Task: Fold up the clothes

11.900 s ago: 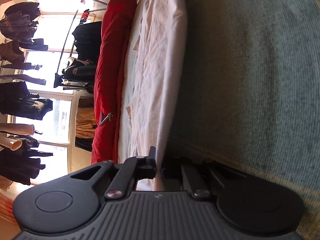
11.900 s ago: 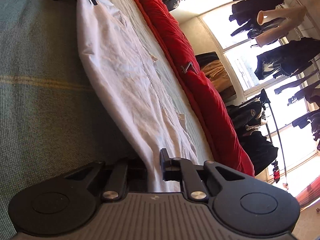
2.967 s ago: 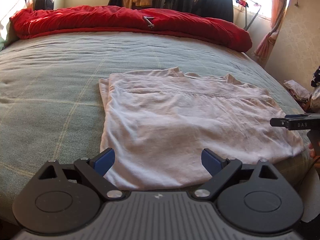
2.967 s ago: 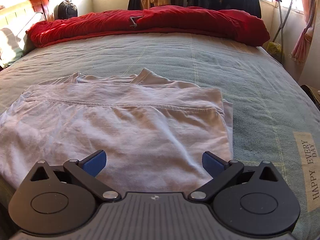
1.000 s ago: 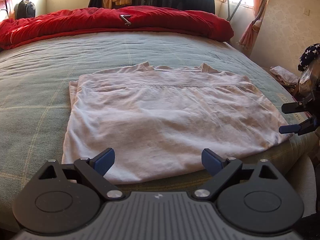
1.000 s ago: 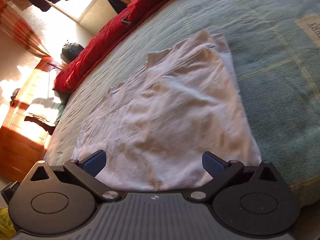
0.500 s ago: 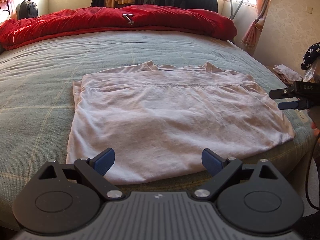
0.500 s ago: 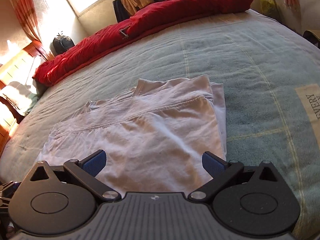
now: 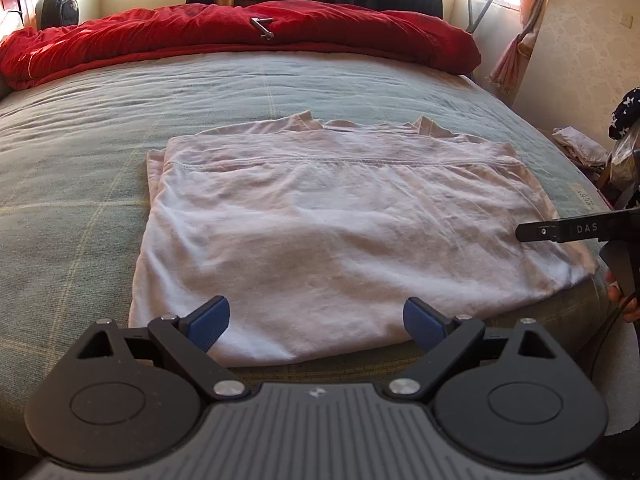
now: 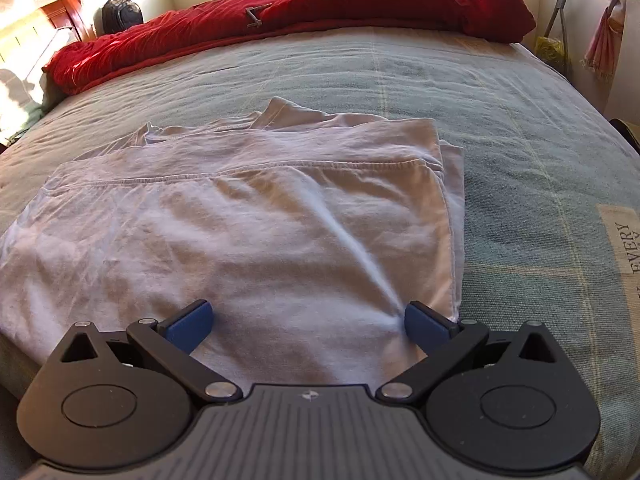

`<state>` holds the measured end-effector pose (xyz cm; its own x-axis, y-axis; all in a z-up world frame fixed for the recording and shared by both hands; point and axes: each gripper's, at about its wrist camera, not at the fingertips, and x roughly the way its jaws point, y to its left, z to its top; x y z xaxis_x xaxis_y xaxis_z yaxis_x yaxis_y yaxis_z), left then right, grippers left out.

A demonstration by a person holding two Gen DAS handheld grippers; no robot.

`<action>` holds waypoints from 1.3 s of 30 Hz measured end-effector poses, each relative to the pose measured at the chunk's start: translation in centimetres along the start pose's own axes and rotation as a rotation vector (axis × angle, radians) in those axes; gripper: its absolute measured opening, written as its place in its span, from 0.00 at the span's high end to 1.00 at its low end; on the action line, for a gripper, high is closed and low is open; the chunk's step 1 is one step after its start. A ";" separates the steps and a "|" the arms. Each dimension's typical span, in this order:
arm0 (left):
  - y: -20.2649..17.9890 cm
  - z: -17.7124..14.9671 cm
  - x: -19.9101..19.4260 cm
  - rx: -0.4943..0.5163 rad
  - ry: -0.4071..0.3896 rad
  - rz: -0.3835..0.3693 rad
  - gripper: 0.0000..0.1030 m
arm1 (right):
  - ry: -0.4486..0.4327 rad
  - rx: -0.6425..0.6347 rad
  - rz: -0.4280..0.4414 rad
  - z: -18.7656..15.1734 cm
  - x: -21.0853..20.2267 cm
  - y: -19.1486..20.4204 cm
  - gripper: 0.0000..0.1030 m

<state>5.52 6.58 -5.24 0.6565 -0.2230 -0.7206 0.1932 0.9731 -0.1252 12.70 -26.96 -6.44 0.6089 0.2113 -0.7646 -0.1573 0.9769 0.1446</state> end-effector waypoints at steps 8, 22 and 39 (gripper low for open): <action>0.5 -0.1 -0.1 -0.019 -0.003 0.005 0.09 | 0.003 -0.016 -0.019 -0.1 0.0 0.4 0.00; 1.1 -0.3 -0.4 -0.034 -0.014 0.005 0.09 | -0.080 -0.008 -0.037 3.0 -0.3 -0.1 0.00; 1.3 3.5 1.6 0.006 -0.069 -0.032 0.09 | -0.151 0.025 0.038 1.9 -3.5 0.5 0.00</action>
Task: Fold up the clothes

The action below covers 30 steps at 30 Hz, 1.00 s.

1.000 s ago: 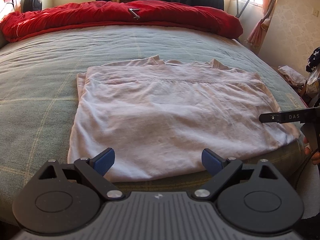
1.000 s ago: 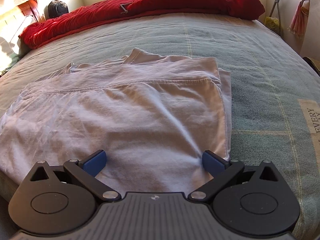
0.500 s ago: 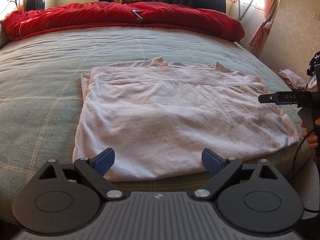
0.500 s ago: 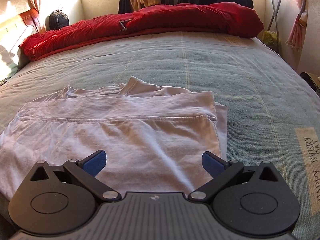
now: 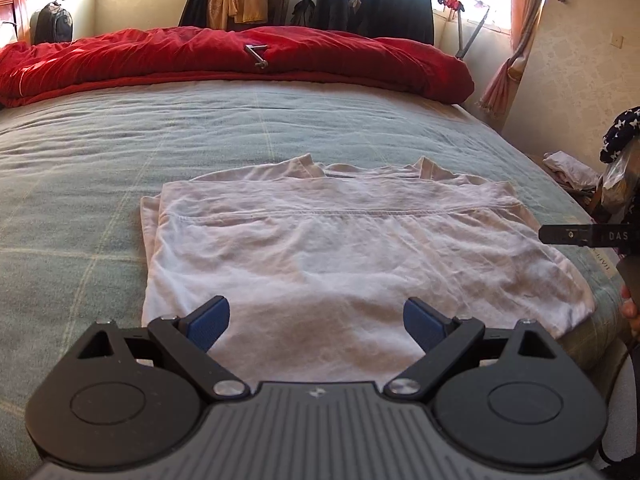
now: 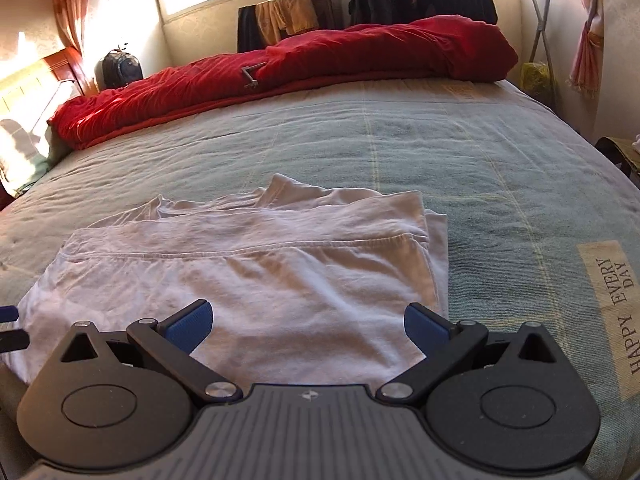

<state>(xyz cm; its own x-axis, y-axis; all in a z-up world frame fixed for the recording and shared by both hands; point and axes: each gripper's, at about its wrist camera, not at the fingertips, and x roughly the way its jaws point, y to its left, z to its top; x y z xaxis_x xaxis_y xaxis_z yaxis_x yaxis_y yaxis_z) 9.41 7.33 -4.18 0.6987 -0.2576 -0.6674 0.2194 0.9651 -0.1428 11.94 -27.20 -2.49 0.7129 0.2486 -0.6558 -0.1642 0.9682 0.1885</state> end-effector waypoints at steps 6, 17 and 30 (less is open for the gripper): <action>-1.0 0.9 2.5 0.032 0.040 0.016 0.09 | 0.025 -0.044 0.013 -0.5 -0.1 1.4 0.00; -1.6 1.6 4.8 0.074 0.072 0.054 0.09 | 0.063 -0.073 -0.003 -1.0 0.2 2.0 0.00; -5.6 2.3 3.5 0.225 0.038 0.086 0.09 | 0.067 -0.076 -0.001 -1.2 0.2 2.3 0.00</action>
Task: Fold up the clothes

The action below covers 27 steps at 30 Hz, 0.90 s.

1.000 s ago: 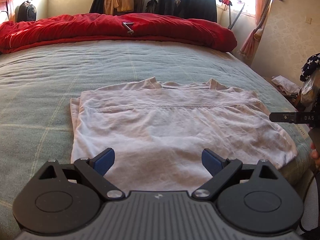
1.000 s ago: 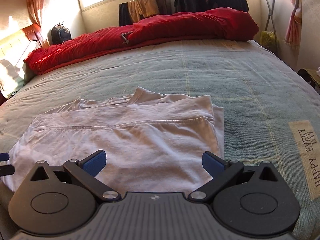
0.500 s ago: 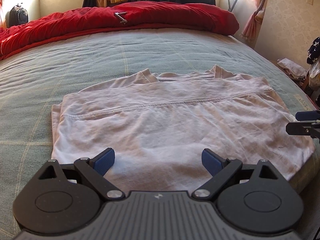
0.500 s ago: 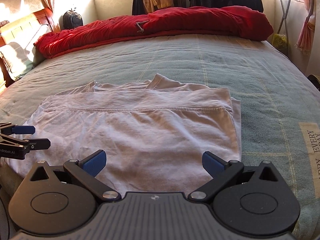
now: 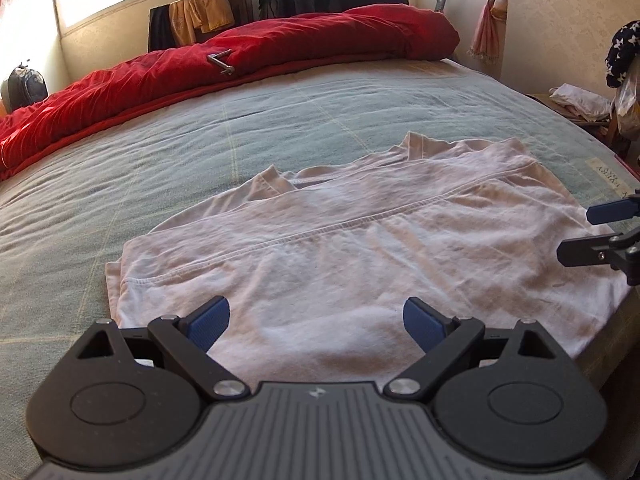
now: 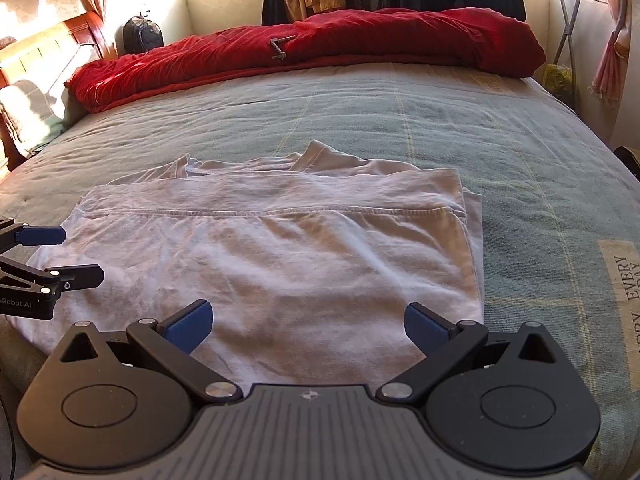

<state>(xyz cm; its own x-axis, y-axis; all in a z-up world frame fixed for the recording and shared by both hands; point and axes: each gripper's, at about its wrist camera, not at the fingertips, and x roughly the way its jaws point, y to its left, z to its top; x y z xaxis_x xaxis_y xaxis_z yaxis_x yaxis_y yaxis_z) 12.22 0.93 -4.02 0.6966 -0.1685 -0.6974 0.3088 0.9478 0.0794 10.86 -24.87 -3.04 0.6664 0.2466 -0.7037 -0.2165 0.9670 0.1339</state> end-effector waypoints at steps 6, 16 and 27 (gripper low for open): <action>-2.0 0.0 0.2 0.035 0.017 -0.047 0.09 | -0.005 0.012 -0.001 -0.2 -0.4 -0.3 0.00; -1.7 -0.5 2.2 0.001 0.065 -0.078 0.09 | 0.004 0.030 -0.001 -0.2 0.0 -1.0 0.00; -0.9 -0.1 3.2 -0.033 0.047 -0.114 0.09 | 0.036 0.017 -0.009 0.4 1.6 -0.6 0.00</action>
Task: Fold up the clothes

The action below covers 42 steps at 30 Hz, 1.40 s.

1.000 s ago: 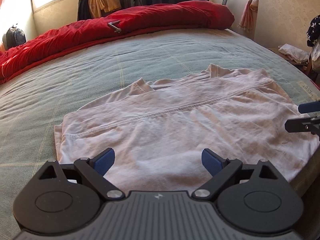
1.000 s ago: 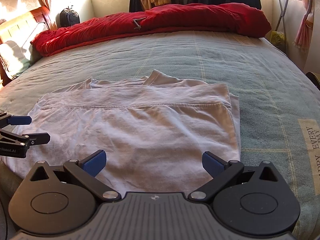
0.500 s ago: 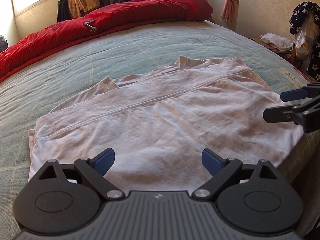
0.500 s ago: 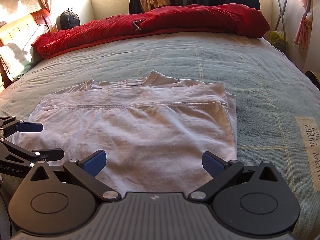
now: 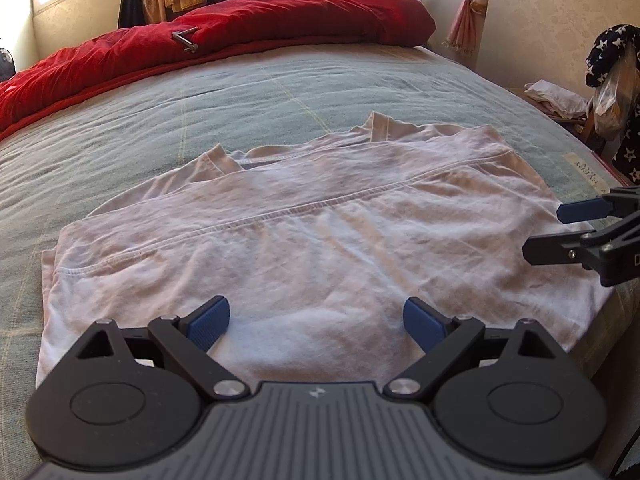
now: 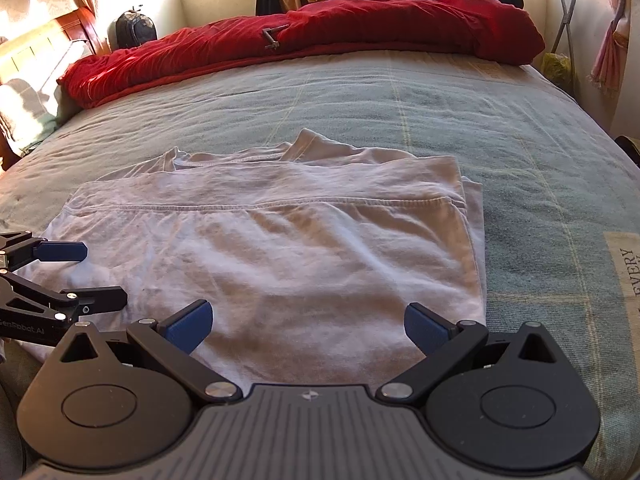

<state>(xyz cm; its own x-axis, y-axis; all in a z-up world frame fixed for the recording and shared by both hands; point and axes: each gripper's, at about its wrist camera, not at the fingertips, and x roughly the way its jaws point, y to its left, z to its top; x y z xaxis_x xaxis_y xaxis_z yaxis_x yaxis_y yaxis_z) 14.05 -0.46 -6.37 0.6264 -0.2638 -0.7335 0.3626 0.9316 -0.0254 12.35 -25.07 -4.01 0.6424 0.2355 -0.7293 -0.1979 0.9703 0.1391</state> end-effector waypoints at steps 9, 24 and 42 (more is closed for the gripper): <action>0.6 0.3 0.4 -0.001 -0.016 -0.017 0.09 | 0.017 -0.029 -0.014 0.7 0.7 1.0 0.00; 1.4 0.7 0.1 -0.005 -0.041 -0.011 0.09 | 0.030 -0.054 -0.036 1.1 1.2 1.9 0.00; 0.6 -1.3 -4.4 -0.029 -0.081 -0.054 0.09 | -0.028 -0.061 -0.022 0.6 -2.1 3.0 0.00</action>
<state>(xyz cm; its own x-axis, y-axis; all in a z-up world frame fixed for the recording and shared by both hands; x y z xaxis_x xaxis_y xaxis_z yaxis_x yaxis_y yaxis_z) 10.59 1.57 -4.06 0.6603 -0.3323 -0.6735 0.3783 0.9219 -0.0840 10.89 -22.58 -1.64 0.6675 0.2168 -0.7124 -0.2282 0.9702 0.0814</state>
